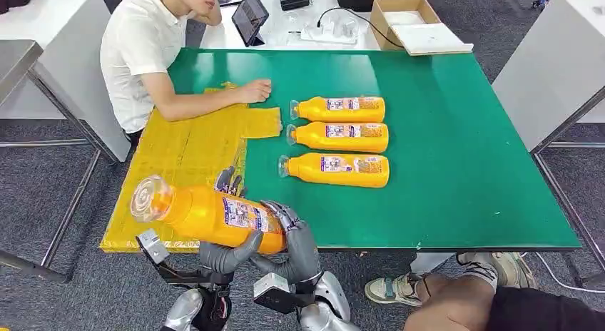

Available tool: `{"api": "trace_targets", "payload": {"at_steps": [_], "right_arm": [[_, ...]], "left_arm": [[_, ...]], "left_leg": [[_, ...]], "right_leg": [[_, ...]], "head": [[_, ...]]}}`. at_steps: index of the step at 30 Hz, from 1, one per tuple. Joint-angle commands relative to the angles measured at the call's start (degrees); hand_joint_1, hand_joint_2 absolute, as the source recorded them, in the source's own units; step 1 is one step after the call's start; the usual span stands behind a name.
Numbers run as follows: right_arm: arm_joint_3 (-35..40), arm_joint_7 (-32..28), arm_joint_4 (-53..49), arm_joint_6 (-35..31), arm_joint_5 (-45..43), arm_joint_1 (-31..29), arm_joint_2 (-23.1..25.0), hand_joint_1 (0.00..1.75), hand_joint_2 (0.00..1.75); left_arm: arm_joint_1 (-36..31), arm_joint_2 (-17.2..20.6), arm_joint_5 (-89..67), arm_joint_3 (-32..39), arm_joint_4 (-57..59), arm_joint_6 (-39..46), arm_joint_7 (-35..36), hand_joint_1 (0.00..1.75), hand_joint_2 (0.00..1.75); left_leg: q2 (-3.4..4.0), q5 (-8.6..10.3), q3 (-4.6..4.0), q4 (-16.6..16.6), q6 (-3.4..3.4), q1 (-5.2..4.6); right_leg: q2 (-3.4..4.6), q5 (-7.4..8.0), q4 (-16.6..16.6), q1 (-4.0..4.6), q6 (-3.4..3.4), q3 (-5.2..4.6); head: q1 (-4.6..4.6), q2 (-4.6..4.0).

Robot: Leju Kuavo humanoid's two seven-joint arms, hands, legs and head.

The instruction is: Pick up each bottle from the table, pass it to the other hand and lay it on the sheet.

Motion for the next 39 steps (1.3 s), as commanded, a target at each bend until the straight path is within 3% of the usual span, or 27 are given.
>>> {"api": "trace_targets", "payload": {"at_steps": [1,11,12,13,14,16,17,26,31,39], "right_arm": [[5.71,-1.25,3.99,1.48,-0.13,0.61,-0.68,1.75,1.75],[5.57,-0.86,3.97,2.53,-1.06,0.59,-0.73,1.75,1.75],[5.60,-0.63,4.09,3.07,-1.29,0.58,-0.78,1.43,1.75],[5.87,0.45,4.55,3.66,-1.09,0.35,-0.96,0.40,1.75],[5.48,0.82,4.62,3.50,-1.34,0.49,-0.87,0.00,1.75],[5.32,1.56,4.76,3.59,-1.23,0.44,-1.25,0.00,1.75],[5.64,2.44,4.42,5.39,-1.18,0.23,-2.25,0.00,0.00],[-2.26,5.40,-4.37,6.90,0.52,4.66,-9.01,0.00,0.00],[-6.31,6.36,-6.95,6.62,0.58,7.43,-9.73,0.00,0.00],[-6.53,6.30,-7.09,6.51,0.62,7.68,-9.82,0.00,0.00]], "left_arm": [[-3.70,0.26,-0.13,0.68,0.96,0.77,-0.33,0.00,1.75],[-3.50,0.24,-0.25,0.76,0.49,0.69,-0.97,0.00,1.75],[-3.41,0.33,-0.32,0.88,0.07,0.59,-1.33,1.62,1.75],[-3.18,0.49,-0.66,0.83,-0.68,0.00,-2.27,1.75,1.75],[-2.97,0.55,-1.08,0.90,-1.29,-0.13,-2.90,1.75,1.75],[-2.56,0.71,-1.48,0.84,-2.38,-0.42,-3.04,1.75,1.75],[-2.47,1.08,-1.05,0.78,-2.69,-1.48,-2.75,1.75,1.75],[-1.24,2.38,1.57,3.63,-2.68,-5.89,0.35,1.75,1.75],[-0.43,2.62,1.48,4.03,-3.58,-8.14,0.34,1.75,1.75],[-0.31,2.69,1.41,3.97,-3.64,-8.42,0.29,1.75,1.75]], "left_leg": [[-0.08,-0.05,0.17,-0.03,-0.08,0.06],[-0.07,-0.04,0.13,-0.04,-0.07,0.05],[-0.08,-0.09,0.26,-0.05,-0.11,0.09],[-0.07,-0.05,0.16,-0.03,-0.08,0.06],[-0.07,-0.03,0.12,-0.04,-0.07,0.05],[-0.06,-0.07,0.19,-0.03,-0.09,0.07],[-0.03,-0.04,0.12,-0.03,-0.06,0.04],[-0.15,-0.02,0.14,-0.08,-0.04,0.01],[-0.07,-0.08,0.17,-0.08,-0.08,0.00],[0.01,-0.08,0.11,-0.05,-0.08,0.01]], "right_leg": [[-0.15,-0.08,-0.05,0.07,-0.09,0.22],[-0.13,-0.07,-0.04,0.06,-0.08,0.17],[-0.17,-0.13,-0.06,0.10,-0.13,0.31],[-0.14,-0.09,-0.04,0.07,-0.09,0.21],[-0.13,-0.06,-0.05,0.06,-0.08,0.17],[-0.14,-0.10,-0.05,0.09,-0.11,0.23],[-0.09,-0.06,-0.04,0.05,-0.08,0.14],[-0.21,-0.08,-0.09,0.02,-0.05,0.20],[-0.14,-0.11,-0.07,0.02,-0.09,0.25],[-0.06,-0.07,-0.05,0.03,-0.08,0.15]], "head": [[0.00,0.00],[0.00,0.00],[0.00,0.00],[0.00,0.00],[0.00,0.00],[0.02,0.00],[0.02,0.00],[0.00,0.00],[0.00,0.00],[0.00,0.00]]}}
